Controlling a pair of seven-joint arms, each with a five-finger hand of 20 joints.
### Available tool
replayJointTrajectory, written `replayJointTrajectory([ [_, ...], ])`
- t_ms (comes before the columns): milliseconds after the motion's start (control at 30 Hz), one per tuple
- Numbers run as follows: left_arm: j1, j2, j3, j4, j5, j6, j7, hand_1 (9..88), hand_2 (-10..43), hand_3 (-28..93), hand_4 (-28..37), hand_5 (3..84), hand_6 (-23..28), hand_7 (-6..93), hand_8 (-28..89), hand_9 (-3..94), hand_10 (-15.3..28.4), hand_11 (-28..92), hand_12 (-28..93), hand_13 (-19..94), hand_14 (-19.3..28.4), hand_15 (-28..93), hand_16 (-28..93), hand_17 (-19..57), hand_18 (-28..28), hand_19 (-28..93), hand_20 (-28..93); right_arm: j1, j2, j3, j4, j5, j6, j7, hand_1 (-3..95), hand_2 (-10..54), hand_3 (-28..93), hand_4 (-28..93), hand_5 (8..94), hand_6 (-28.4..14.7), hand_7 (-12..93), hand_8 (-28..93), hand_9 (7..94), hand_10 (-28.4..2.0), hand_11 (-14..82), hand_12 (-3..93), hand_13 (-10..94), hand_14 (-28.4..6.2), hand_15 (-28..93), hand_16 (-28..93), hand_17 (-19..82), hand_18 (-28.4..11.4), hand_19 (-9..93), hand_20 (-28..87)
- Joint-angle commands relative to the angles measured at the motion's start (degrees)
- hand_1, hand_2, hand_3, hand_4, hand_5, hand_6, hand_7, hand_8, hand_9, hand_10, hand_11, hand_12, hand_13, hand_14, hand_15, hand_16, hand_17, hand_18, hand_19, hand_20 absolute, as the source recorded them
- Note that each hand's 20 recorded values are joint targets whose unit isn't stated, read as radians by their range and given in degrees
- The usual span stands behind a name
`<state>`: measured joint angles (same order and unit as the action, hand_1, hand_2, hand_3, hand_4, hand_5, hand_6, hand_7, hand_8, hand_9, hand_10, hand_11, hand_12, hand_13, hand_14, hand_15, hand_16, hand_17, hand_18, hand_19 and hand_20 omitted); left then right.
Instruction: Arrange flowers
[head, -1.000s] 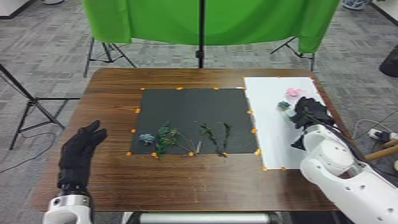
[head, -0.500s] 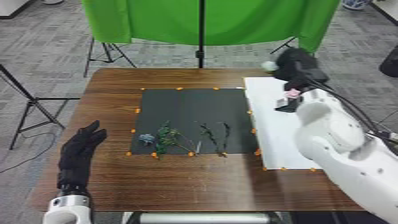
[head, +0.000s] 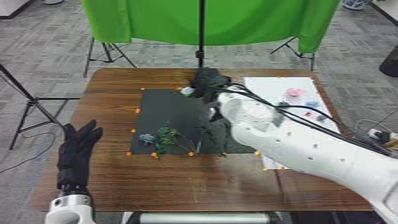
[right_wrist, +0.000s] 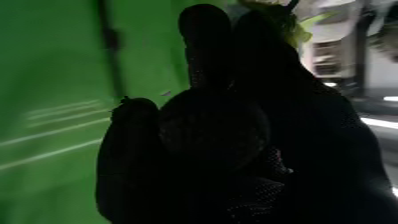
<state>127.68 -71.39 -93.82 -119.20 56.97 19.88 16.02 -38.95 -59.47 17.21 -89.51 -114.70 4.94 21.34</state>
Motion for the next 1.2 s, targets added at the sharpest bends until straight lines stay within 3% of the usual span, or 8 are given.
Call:
replayJointTrajectory([
  [33, 1.3, 0.13, -0.11, -0.58, 0.01, 1.32, -0.3, 28.0, 24.6, 34, -28.2, 48.8, 6.1, 8.0, -7, 47.6, 15.1, 14, 9, 32, 15.0, 15, -2, 6.6, 8.9, 4, 17, -1.0, -6.0, -1.2, -0.4, 0.6, -2.2, -1.1, 64.8, -9.5, 53, -13, 81.0, -3.3, 18, 13, 93.1, -9.9, 12.6, 36.9, 94, -0.9, 57, 30, 70, -7.8, 93, 52],
  [133, 0.3, 0.09, 0.14, -0.39, 0.47, 1.89, -0.91, 23.1, 17.3, 45, -28.3, 48.7, 6.2, 8.1, -7, 47.6, 14.9, 14, 9, 33, 15.4, 15, -2, 6.6, 8.8, 4, 17, -0.9, -7.1, -1.8, 1.3, 0.2, -2.7, -1.7, 64.6, -9.5, 53, -13, 80.9, -3.3, 18, 12, 93.1, -9.9, 12.5, 37.0, 94, -0.9, 57, 31, 70, -7.8, 93, 53],
  [200, -0.1, 0.24, 0.15, -0.27, 0.44, 1.51, -1.21, 22.7, 15.2, 47, -28.3, 48.7, 6.1, 8.3, -7, 47.8, 14.9, 15, 10, 33, 15.6, 16, -2, 6.6, 8.8, 4, 17, -1.2, -7.4, -2.3, 2.3, 0.2, -1.3, -3.1, 64.5, -9.5, 54, -13, 80.9, -3.4, 18, 12, 93.1, -10.0, 12.5, 37.1, 94, -0.9, 57, 31, 70, -7.9, 93, 53],
  [433, -0.1, 0.27, 0.14, -0.22, 0.62, 0.76, -1.22, 22.3, 15.0, 49, -28.3, 48.9, 6.1, 8.5, -6, 48.1, 14.8, 15, 10, 33, 16.3, 17, -2, 6.3, 9.1, 5, 17, -0.4, -9.7, -5.1, 5.5, -3.6, 1.6, -1.3, 63.7, -9.5, 54, -14, 80.6, -3.2, 19, 12, 92.7, -10.0, 13.8, 36.8, 94, -1.0, 58, 31, 70, -8.0, 93, 53],
  [800, -0.7, 0.5, 0.11, 0.05, 0.7, -0.56, -1.72, 23.6, 14.7, 47, -28.3, 50.4, 6.0, 9.4, -6, 50.8, 15.2, 16, 12, 35, 17.3, 19, -2, 5.9, 9.5, 6, 17, -0.6, -11.0, -5.2, 9.4, -3.8, 1.1, -1.5, 62.7, -9.5, 54, -14, 79.7, -3.9, 18, 11, 91.6, -10.3, 14.8, 36.4, 94, -1.2, 58, 32, 70, -8.2, 93, 54],
  [1200, -0.6, 0.16, 0.06, 0.08, 0.68, -0.63, -1.57, 23.8, 14.4, 47, -28.3, 52.1, 5.1, 9.8, -5, 52.9, 15.5, 16, 14, 36, 18.2, 21, -2, 5.7, 9.7, 7, 16, -0.9, -9.9, -5.5, 9.6, -4.3, -0.3, -0.9, 62.3, -9.5, 54, -14, 77.8, -4.2, 17, 10, 90.3, -10.6, 12.5, 38.0, 94, -1.3, 57, 34, 69, -8.4, 93, 54],
])
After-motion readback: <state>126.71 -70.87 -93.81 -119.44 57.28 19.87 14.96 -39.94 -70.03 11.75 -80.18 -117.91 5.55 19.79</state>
